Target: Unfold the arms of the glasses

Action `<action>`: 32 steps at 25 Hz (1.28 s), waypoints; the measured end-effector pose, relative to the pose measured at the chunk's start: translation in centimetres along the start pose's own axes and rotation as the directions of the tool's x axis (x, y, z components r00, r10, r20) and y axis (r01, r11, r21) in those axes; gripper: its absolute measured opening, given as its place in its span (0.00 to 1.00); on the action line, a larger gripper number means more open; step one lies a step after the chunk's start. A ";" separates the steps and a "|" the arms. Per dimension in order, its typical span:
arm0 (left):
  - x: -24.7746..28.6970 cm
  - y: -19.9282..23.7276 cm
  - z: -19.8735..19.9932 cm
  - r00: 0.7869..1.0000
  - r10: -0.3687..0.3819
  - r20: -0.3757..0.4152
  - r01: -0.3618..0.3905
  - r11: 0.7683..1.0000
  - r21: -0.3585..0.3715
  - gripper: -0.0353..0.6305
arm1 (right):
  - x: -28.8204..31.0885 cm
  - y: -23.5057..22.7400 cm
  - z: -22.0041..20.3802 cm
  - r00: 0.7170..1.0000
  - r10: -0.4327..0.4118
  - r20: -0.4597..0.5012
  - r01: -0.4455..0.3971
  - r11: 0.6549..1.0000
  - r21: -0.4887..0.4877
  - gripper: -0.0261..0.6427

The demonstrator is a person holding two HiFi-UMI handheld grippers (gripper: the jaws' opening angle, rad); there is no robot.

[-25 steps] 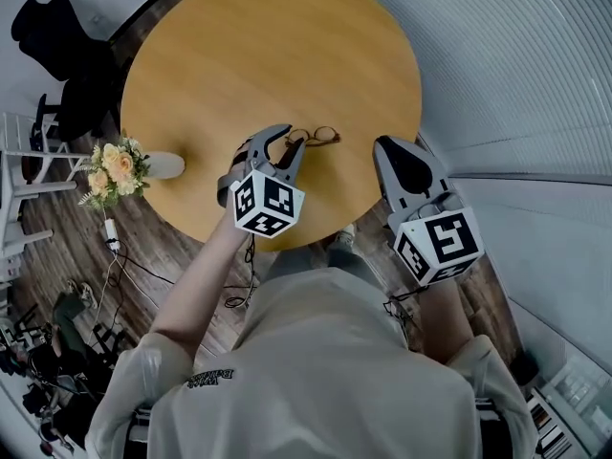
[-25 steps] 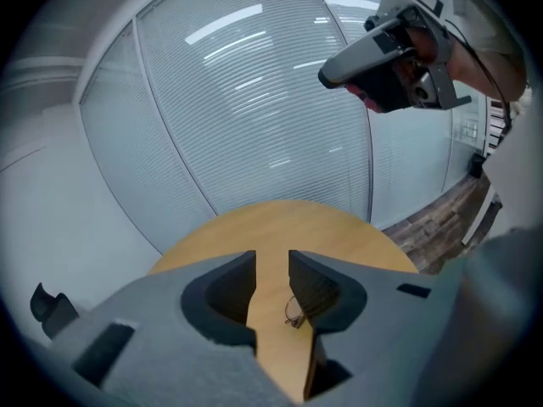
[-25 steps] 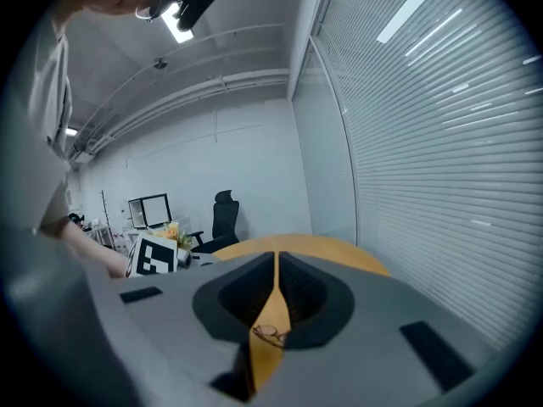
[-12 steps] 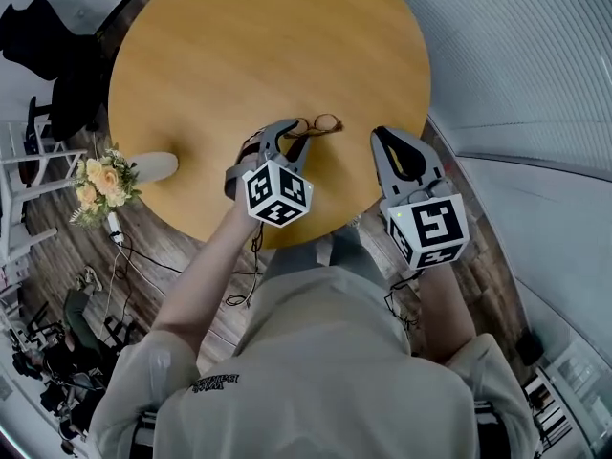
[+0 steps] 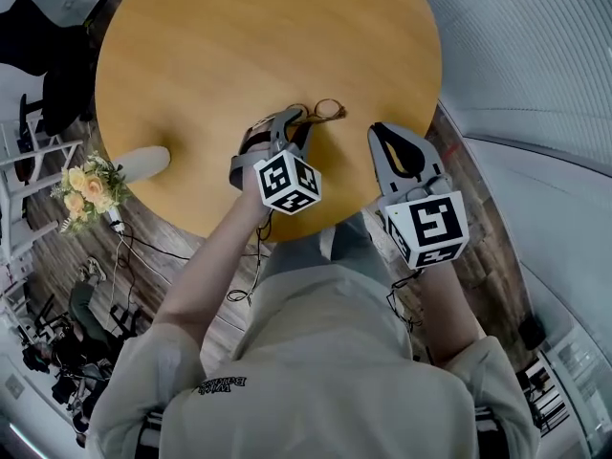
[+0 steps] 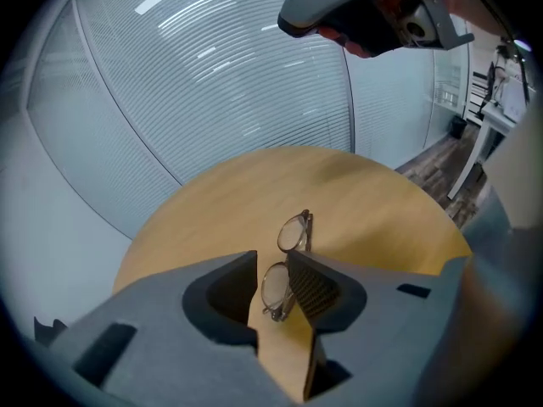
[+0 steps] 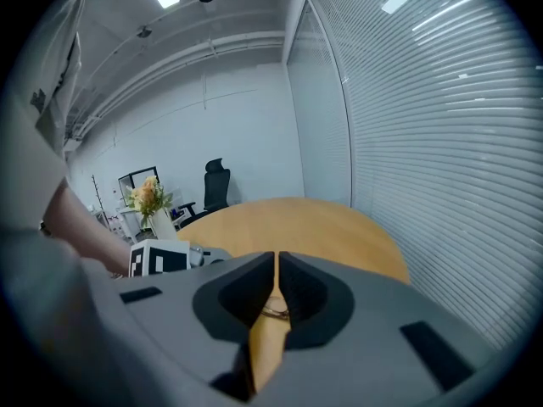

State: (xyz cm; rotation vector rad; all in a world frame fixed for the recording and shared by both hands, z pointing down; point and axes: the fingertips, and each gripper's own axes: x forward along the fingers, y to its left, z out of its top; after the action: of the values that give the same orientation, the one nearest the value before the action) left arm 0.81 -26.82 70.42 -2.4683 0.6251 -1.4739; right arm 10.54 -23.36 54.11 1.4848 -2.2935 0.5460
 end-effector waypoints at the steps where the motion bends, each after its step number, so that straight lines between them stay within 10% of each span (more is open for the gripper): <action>1: 0.4 -0.3 -0.1 1.000 -0.006 -0.001 0.006 1.000 0.006 0.24 | 0.2 0.0 -0.3 1.000 0.001 -0.004 -0.001 1.000 0.002 0.09; 22: 4.9 -1.4 -1.2 0.998 0.044 -0.053 -0.035 0.988 0.148 0.15 | -0.2 -0.1 -4.9 0.997 -0.010 -0.082 0.019 0.993 0.115 0.09; 32: 0.4 0.9 2.1 0.993 0.089 0.076 -0.091 0.995 0.029 0.12 | -1.4 -0.7 -3.2 0.998 -0.033 -0.046 0.037 0.995 0.089 0.09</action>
State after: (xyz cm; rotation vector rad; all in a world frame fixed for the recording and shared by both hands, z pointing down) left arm 2.61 -27.89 69.39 -2.4243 0.6830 -1.3413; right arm 12.02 -20.97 56.30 1.5346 -2.2315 0.6738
